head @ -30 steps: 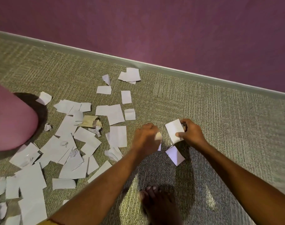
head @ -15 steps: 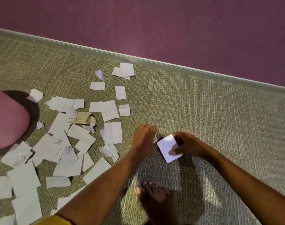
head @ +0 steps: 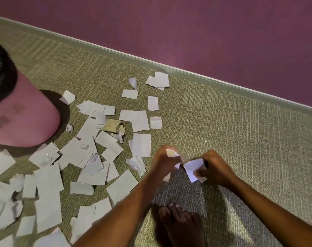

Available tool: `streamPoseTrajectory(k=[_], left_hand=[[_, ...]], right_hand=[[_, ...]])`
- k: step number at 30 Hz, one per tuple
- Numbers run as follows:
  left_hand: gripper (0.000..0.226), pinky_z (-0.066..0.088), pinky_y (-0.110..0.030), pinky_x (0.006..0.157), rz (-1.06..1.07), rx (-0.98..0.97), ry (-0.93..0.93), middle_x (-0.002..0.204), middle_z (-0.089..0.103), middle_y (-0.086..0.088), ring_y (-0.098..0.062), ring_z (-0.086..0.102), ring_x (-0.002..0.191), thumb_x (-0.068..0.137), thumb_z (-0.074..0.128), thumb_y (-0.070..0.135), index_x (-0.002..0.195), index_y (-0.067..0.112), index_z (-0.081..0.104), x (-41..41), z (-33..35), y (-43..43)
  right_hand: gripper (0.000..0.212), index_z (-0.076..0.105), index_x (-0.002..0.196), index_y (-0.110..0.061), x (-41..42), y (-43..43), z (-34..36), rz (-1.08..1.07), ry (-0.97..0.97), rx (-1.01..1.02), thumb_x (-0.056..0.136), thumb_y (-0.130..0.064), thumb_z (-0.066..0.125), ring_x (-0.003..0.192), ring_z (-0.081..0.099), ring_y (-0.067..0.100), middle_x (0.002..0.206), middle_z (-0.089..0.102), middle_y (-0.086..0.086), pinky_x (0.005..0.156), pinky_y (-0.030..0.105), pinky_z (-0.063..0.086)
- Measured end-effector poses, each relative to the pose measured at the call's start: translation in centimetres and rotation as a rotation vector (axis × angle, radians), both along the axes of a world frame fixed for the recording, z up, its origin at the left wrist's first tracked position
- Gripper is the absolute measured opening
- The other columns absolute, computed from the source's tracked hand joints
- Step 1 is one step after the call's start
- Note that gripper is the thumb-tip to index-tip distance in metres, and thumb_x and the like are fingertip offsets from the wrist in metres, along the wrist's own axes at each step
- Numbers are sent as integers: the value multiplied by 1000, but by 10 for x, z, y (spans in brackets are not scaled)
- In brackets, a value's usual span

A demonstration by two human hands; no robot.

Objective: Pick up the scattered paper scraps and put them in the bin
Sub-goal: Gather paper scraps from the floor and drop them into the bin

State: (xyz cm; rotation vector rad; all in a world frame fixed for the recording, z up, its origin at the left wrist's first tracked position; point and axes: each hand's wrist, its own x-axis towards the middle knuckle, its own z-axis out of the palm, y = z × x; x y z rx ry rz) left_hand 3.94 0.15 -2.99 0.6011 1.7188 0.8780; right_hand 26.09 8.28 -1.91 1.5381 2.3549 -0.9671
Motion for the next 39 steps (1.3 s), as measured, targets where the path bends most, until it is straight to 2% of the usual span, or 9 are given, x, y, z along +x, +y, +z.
streamPoseTrajectory(k=[4,7,11,14,24,27,30,35,39], left_hand=[[15,54,-29,59,284,2,-306,71,73,-5,-20,67,60,86,88,21,77,20,76,-14,16,-1],[28,59,-32,64,520,-7,-449,84,79,-3,-22,73,72,84,90,33,99,15,75,-29,30,6],[52,56,-56,104,656,145,-711,120,78,-17,-37,75,109,84,87,43,123,12,75,-54,56,20],[58,58,-54,100,724,317,-886,138,68,-24,-38,71,116,99,67,45,142,5,64,-80,87,26],[57,58,-50,97,827,692,-670,130,70,-24,-37,71,109,108,53,45,141,-1,62,-230,214,-21],[68,58,-46,87,843,759,-659,119,70,-25,-37,70,99,110,41,55,140,-3,60,-281,254,-45],[89,53,-53,100,890,829,-706,127,68,-27,-45,65,118,103,39,71,132,-10,63,-324,280,-72],[97,45,-75,103,1120,870,-806,130,66,-35,-59,63,118,90,49,81,140,-2,56,-378,298,-108],[101,48,-78,95,1279,805,-785,137,55,-36,-62,59,119,88,54,79,152,2,42,-387,304,-125]], right_hand=[[39,69,87,-10,-24,16,15,-274,186,-215,75,-33,97,74,68,28,80,72,13,65,40,48],[39,69,120,-7,-58,21,48,-471,456,-385,85,-7,88,91,79,33,98,82,13,84,55,63],[43,61,136,-17,-126,22,101,-526,780,-668,97,-2,72,101,79,33,121,80,11,82,49,67],[36,64,137,-13,-177,21,124,-480,888,-788,102,-2,63,104,78,29,127,77,16,81,44,68],[34,62,142,-16,-372,-2,222,-144,947,-832,108,-15,59,98,77,20,121,78,9,73,38,67],[20,72,121,-15,-431,-20,254,-77,938,-901,109,-26,60,75,69,16,99,77,5,63,32,63],[29,72,105,-12,-479,-43,277,-48,915,-1006,109,-37,59,74,71,20,82,77,4,69,37,66],[48,63,114,3,-528,-70,295,-65,915,-1205,107,-44,62,95,77,41,96,77,25,82,57,66],[71,39,147,-2,-548,-77,293,-176,923,-1323,100,-43,74,120,61,64,149,36,38,84,74,60]])
